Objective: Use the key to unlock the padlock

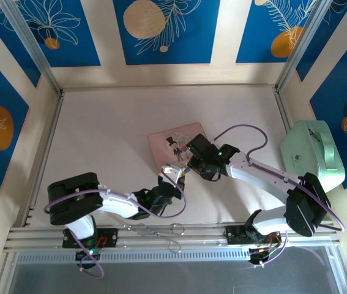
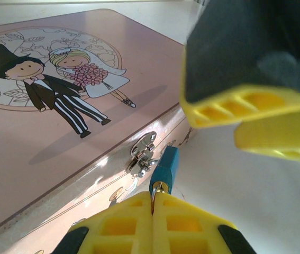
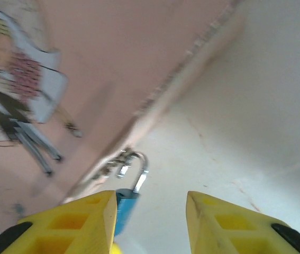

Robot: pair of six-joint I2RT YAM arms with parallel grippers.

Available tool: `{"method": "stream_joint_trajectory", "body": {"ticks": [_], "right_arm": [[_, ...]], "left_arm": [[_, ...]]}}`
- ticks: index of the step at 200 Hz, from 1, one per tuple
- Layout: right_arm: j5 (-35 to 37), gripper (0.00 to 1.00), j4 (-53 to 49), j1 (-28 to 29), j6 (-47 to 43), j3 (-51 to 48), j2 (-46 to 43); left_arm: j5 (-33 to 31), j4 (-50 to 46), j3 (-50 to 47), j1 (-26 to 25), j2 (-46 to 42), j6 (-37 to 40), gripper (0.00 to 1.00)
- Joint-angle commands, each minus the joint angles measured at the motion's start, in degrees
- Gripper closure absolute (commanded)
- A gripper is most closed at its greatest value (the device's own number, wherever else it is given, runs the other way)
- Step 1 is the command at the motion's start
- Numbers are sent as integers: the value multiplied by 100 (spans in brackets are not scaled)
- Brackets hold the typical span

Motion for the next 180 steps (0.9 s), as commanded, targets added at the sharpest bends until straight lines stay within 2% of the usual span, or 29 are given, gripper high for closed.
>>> {"method": "stream_joint_trajectory", "body": {"ticks": [1,72,89,180], "right_arm": [[-407,60,75,-92,28,48,46],[-628,57,474,-61,195,157,242],[-696,61,605,-43,231,134,315],[-695,67,434,25,298,132,523]], "left_arm": [[46,204,198,-107,95,212,100],[-73,194,281,-229,140,428,100],[-76,195,307,-249,156,471,100],[-175,19,421,-318,141,553,100]]}}
